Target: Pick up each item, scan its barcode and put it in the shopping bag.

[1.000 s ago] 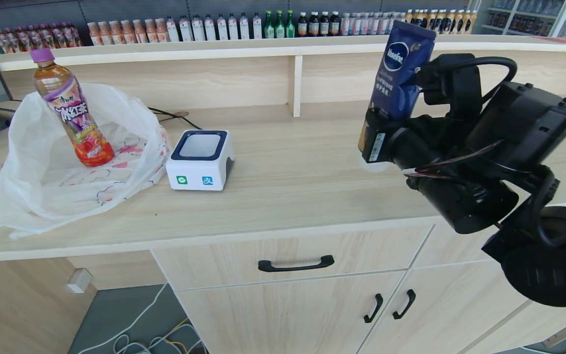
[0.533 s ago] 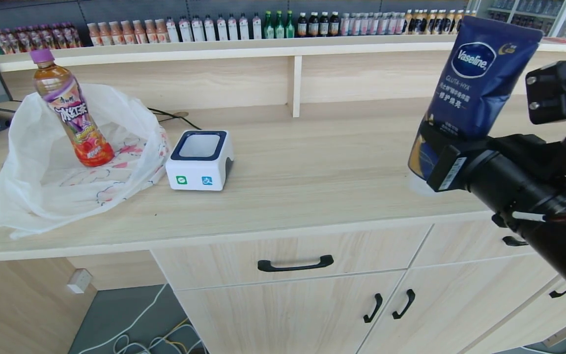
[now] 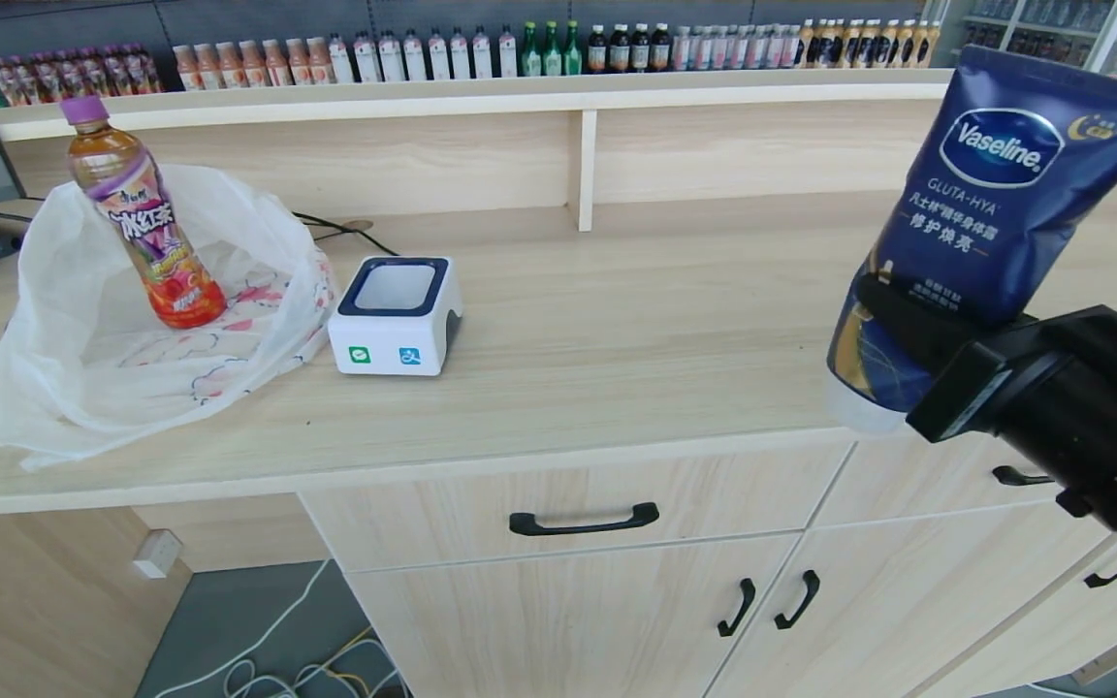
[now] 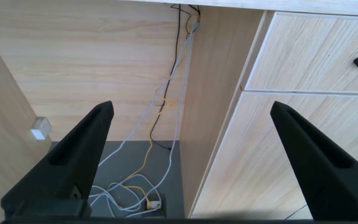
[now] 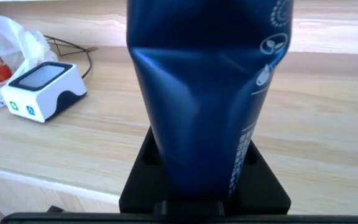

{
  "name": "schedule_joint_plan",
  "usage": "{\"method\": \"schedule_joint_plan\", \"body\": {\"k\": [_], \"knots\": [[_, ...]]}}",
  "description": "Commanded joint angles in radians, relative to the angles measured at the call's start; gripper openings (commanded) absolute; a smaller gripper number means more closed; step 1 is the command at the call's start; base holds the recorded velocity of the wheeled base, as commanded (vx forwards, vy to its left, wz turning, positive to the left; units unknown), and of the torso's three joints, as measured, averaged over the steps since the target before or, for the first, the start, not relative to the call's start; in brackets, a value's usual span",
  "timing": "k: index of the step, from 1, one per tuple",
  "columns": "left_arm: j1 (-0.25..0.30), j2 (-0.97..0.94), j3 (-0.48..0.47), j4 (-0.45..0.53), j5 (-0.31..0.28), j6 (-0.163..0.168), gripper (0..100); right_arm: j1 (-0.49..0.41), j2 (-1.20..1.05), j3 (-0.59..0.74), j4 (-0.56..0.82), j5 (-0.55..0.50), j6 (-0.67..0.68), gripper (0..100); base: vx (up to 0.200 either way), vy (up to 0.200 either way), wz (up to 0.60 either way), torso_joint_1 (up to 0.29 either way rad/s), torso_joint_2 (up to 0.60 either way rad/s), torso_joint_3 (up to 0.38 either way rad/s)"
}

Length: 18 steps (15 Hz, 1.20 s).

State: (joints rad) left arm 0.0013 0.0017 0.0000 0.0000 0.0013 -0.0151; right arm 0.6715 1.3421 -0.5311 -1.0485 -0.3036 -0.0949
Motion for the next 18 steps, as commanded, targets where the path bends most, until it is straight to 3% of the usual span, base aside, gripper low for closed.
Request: {"method": "schedule_joint_plan", "body": {"k": [1,4,8,12,18], "knots": [[0.000,0.000,0.000,0.000,0.000,0.000,100,0.030,-0.004,0.026,-0.022,0.006,0.000,0,0.000,0.000,0.00,0.000,0.00,0.000],[0.000,0.000,0.000,0.000,0.000,0.000,100,0.097,-0.006,0.037,-0.111,0.006,-0.052,0,0.000,0.000,0.00,0.000,0.00,0.000],[0.000,0.000,0.000,0.000,0.000,0.000,100,0.273,-0.015,0.120,-0.154,0.006,-0.279,0,0.000,0.000,0.00,0.000,0.00,0.000],[0.000,0.000,0.000,0.000,0.000,0.000,100,0.290,-0.015,0.230,-0.154,0.087,-0.471,0,0.000,0.000,0.00,0.000,0.00,0.000],[0.000,0.000,0.000,0.000,0.000,0.000,100,0.296,-0.011,0.232,-0.153,0.238,-0.740,0,0.000,0.000,0.00,0.000,0.00,0.000]]}}
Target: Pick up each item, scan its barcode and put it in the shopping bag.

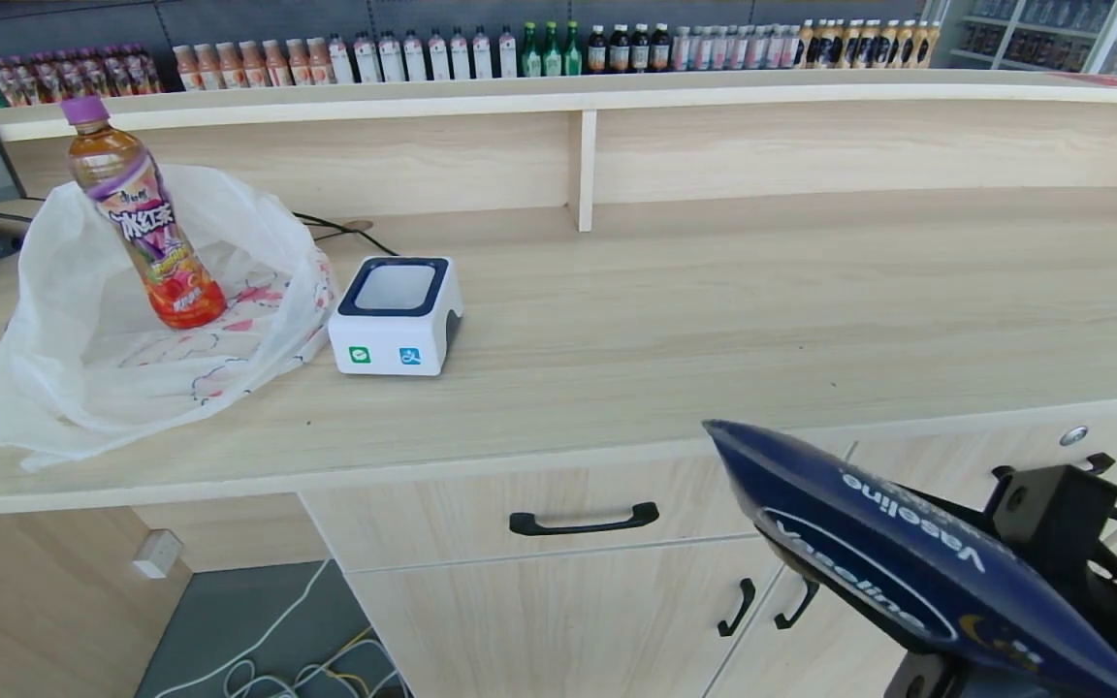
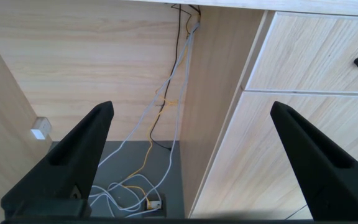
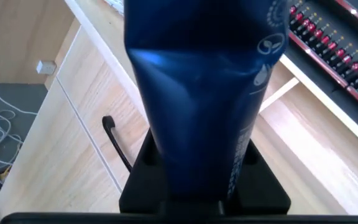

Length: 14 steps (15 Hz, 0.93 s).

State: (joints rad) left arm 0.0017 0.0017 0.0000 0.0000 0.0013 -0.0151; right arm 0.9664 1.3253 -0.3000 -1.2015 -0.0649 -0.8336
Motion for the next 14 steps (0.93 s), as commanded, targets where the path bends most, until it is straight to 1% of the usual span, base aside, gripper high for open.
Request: {"method": "schedule_joint_plan", "body": {"k": [1,3,4,5,6,8,11,13,14], "knots": [[0.000,0.000,0.000,0.000,0.000,0.000,100,0.002,0.012,0.001,0.000,0.027,-0.022,0,0.000,0.000,0.00,0.000,0.00,0.000],[0.000,0.000,0.000,0.000,0.000,0.000,100,0.012,0.015,-0.005,0.000,0.056,-0.110,0,0.000,0.000,0.00,0.000,0.00,0.000],[0.000,0.000,0.000,0.000,0.000,0.000,100,0.055,0.025,-0.019,0.000,0.060,-0.142,0,0.000,0.000,0.00,0.000,0.00,0.000],[0.000,0.000,0.000,0.000,0.000,0.000,100,0.069,0.049,-0.047,0.000,0.062,-0.156,0,0.000,0.000,0.00,0.000,0.00,0.000],[0.000,0.000,0.000,0.000,0.000,0.000,100,0.072,0.092,-0.100,0.000,0.111,-0.193,0,0.000,0.000,0.00,0.000,0.00,0.000],[0.000,0.000,0.000,0.000,0.000,0.000,100,0.072,0.120,-0.137,0.000,0.183,-0.259,0,0.000,0.000,0.00,0.000,0.00,0.000],[0.000,0.000,0.000,0.000,0.000,0.000,100,0.089,0.150,-0.156,0.003,0.269,-0.323,0,0.000,0.000,0.00,0.000,0.00,0.000],[0.000,0.000,0.000,0.000,0.000,0.000,100,0.089,0.158,-0.166,0.002,0.266,-0.430,0,0.000,0.000,0.00,0.000,0.00,0.000],[0.000,0.000,0.000,0.000,0.000,0.000,100,0.089,0.166,-0.176,-0.001,0.264,-0.453,0,0.000,0.000,0.00,0.000,0.00,0.000]]}}
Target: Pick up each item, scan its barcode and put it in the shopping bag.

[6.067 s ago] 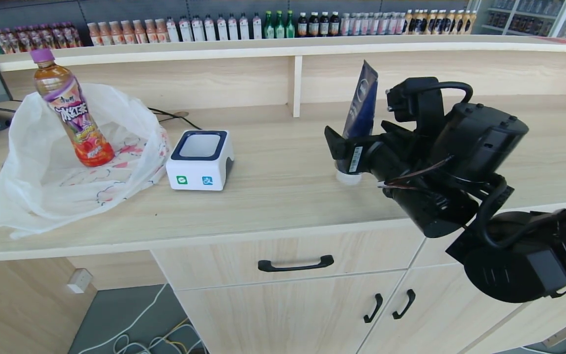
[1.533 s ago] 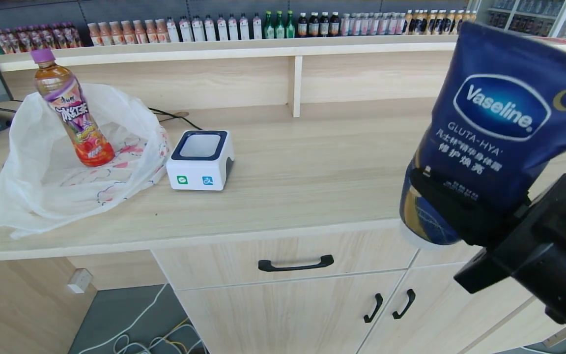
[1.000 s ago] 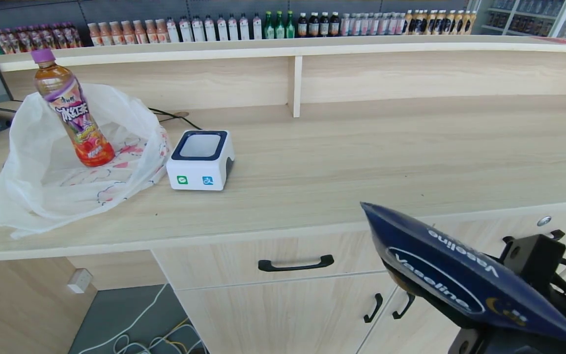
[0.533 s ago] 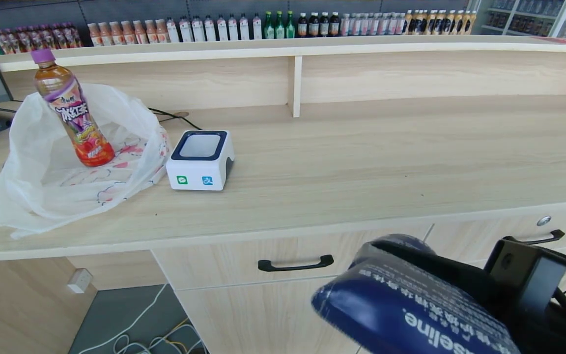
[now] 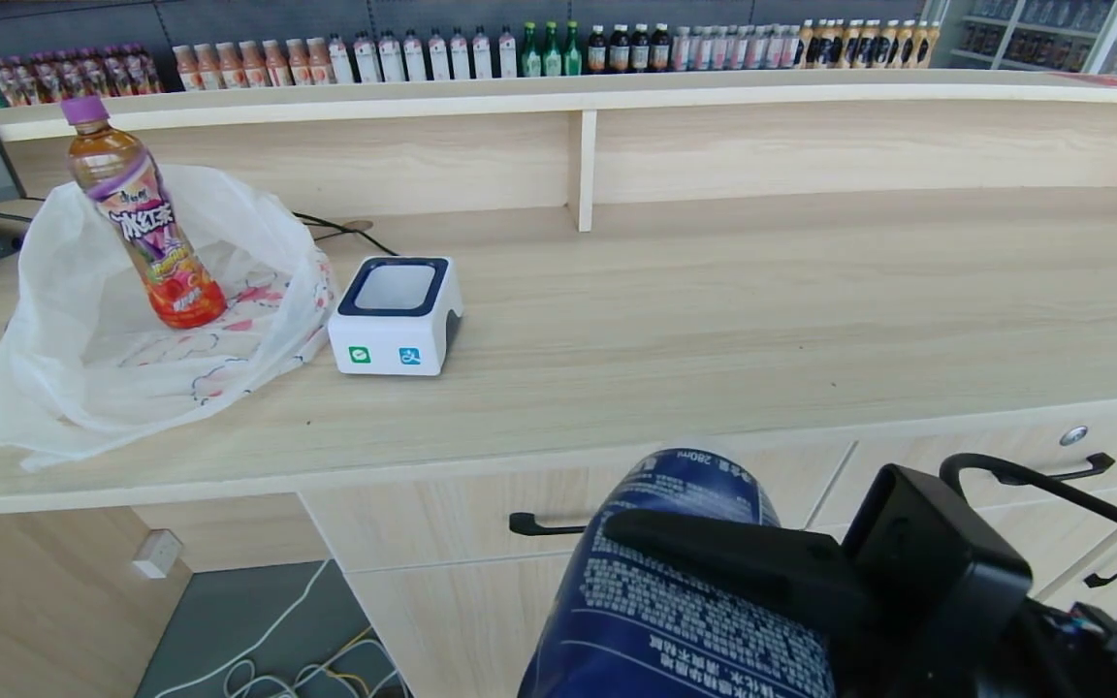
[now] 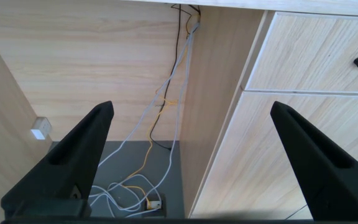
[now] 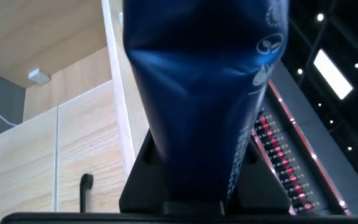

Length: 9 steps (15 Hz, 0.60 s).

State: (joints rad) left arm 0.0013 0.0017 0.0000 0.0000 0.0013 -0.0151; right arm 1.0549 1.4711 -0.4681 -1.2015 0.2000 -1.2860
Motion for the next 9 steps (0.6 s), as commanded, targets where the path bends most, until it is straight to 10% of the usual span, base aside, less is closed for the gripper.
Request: {"method": "schedule_joint_plan", "body": {"k": [1,9], "knots": [[0.000,0.000,0.000,0.000,0.000,0.000,100,0.000,0.048,-0.038,-0.009,-0.001,-0.024,0,0.000,0.000,0.00,0.000,0.00,0.000],[0.000,0.000,0.000,0.000,0.000,0.000,100,0.014,0.169,-0.015,-0.282,0.001,-0.177,0,0.000,0.000,0.00,0.000,0.00,0.000]]}}
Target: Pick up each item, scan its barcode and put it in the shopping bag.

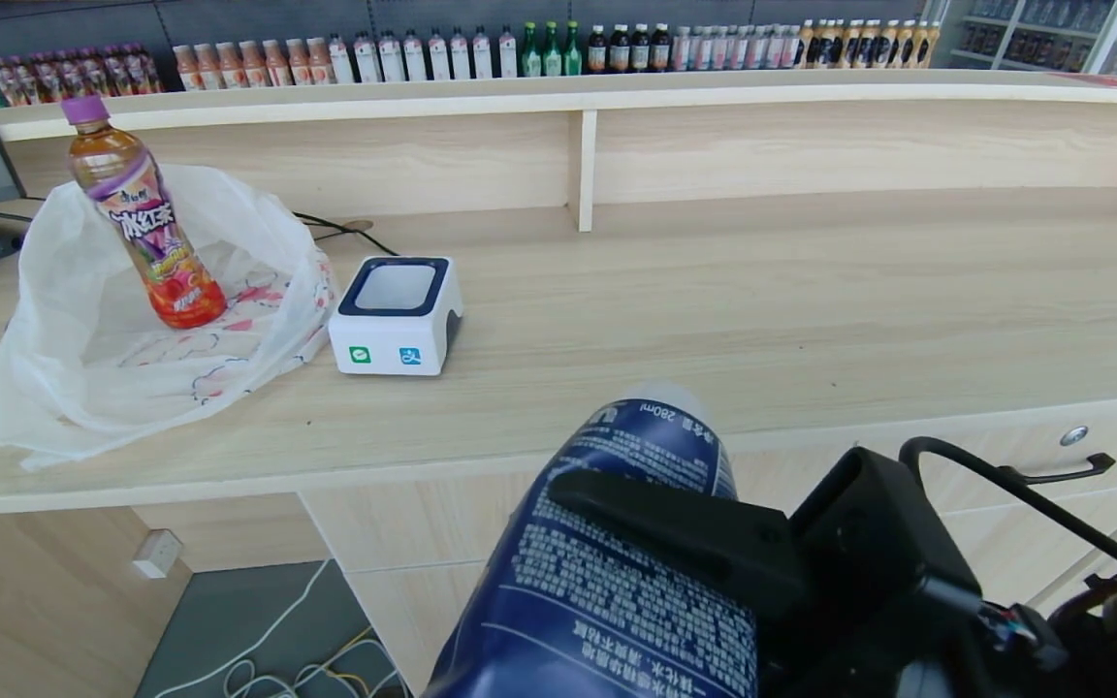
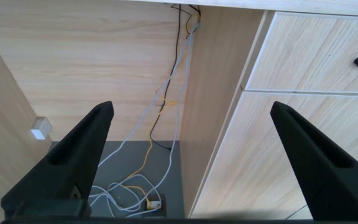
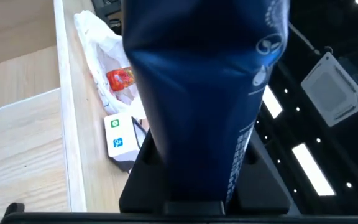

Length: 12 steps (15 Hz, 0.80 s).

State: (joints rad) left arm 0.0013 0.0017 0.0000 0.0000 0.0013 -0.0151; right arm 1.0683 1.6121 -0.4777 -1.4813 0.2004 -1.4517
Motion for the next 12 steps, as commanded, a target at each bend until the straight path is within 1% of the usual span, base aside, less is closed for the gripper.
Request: {"method": "schedule_joint_plan", "body": {"k": [1,4,6,7,9,12], "knots": [[0.000,0.000,0.000,0.000,0.000,0.000,100,0.001,0.026,-0.007,-0.004,0.001,-0.038,0,0.000,0.000,0.00,0.000,0.00,0.000],[0.000,0.000,0.000,0.000,0.000,0.000,100,0.001,0.011,-0.019,-0.008,0.001,-0.138,0,0.000,0.000,0.00,0.000,0.00,0.000],[0.000,0.000,0.000,0.000,0.000,0.000,100,0.009,0.009,-0.022,-0.019,0.002,-0.171,0,0.000,0.000,0.00,0.000,0.00,0.000],[0.000,0.000,0.000,0.000,0.000,0.000,100,0.013,0.009,-0.024,-0.030,0.002,-0.184,0,0.000,0.000,0.00,0.000,0.00,0.000],[0.000,0.000,0.000,0.000,0.000,0.000,100,0.018,0.012,-0.024,-0.070,0.002,-0.249,0,0.000,0.000,0.00,0.000,0.00,0.000],[0.000,0.000,0.000,0.000,0.000,0.000,100,0.025,0.018,-0.022,-0.090,0.016,-0.276,0,0.000,0.000,0.00,0.000,0.00,0.000]]}}
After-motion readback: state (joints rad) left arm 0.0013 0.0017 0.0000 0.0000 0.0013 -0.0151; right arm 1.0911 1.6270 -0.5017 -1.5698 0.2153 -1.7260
